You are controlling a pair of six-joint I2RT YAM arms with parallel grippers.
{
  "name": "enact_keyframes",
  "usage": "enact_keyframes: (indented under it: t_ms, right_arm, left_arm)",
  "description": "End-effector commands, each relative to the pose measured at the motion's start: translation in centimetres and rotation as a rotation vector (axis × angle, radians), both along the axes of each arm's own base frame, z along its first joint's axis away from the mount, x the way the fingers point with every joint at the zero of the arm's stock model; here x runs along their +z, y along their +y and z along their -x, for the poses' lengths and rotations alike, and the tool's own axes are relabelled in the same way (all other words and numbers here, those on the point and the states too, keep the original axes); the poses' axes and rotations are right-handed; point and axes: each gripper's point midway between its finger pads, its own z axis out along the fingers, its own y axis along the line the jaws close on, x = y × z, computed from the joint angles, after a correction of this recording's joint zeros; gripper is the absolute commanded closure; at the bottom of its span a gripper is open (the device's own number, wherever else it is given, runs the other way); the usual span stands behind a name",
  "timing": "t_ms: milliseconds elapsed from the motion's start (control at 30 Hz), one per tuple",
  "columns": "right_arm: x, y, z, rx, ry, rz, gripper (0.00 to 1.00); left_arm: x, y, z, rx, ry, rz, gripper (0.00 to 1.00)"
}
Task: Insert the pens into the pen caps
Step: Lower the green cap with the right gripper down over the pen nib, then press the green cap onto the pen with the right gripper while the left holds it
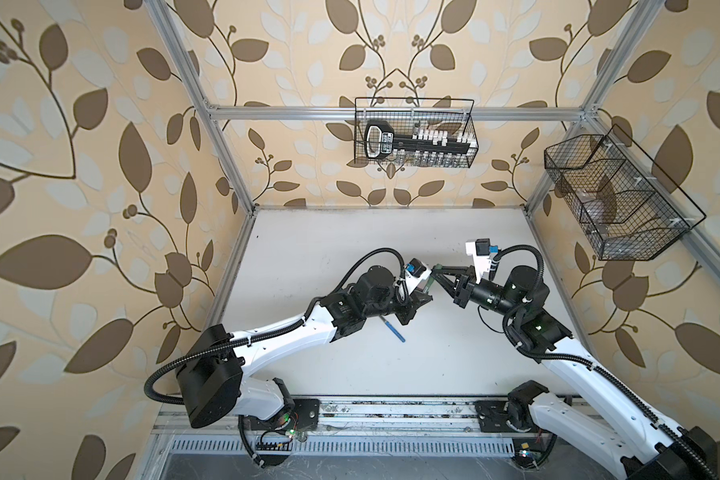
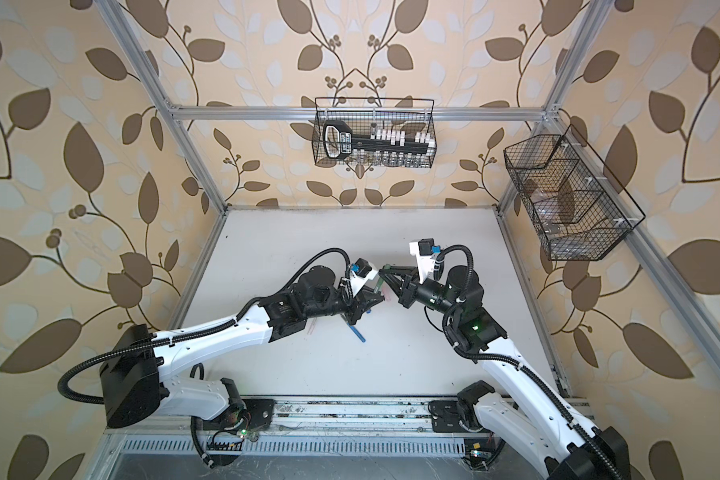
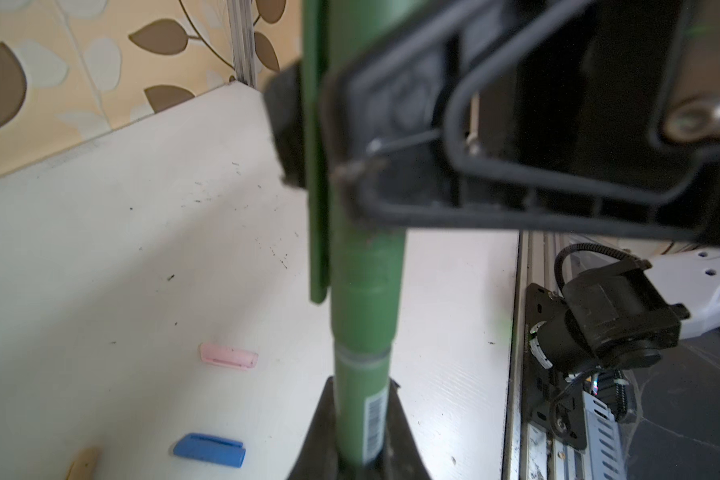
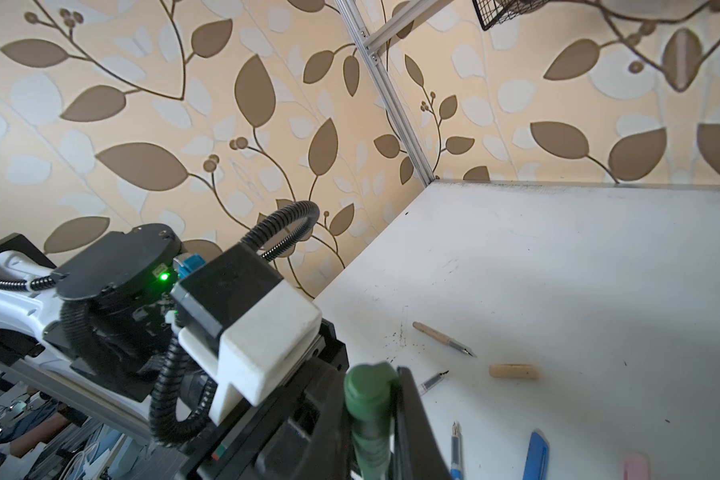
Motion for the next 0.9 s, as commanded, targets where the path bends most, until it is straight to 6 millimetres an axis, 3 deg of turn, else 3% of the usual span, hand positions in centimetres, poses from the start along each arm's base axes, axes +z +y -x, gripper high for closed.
enact_keyframes:
  t_ms: [0, 267, 500, 700, 733, 867]
  right_arm:
    - [-4.3, 1.4, 1.5, 0.09, 0.148, 0.061, 1.0]
    - [-7.2, 2.4, 1.5, 0.107, 0.224, 0.113, 1.0]
    - [-8.6, 3.3, 2.1, 0.136, 0.256, 0.141, 1.0]
    - [-6.2, 2.9, 2.4, 0.136, 0.199, 0.108, 1.0]
    - [-5.9, 2.8, 2.4, 0.137, 0.19, 0.108, 1.0]
    - [-3.9, 1.8, 2.2, 0.112, 0.153, 0.118, 0.98]
  left_arm:
    - [14.8, 3.1, -5.9, 0.171, -0.292, 0.379, 1.0]
    - [20.4, 4.3, -7.2, 0.178, -0.408, 0.496, 1.0]
    - [22.5, 5.4, -7.9, 0.182, -0.446, 0.516, 1.0]
    - [19.1, 4.2, -9.1, 0.173, -0.369, 0.434, 1.0]
    - [16.9, 3.3, -9.9, 0.16, -0.326, 0.396, 1.0]
    - [12.5, 1.4, -9.7, 0.073, -0.19, 0.336, 1.0]
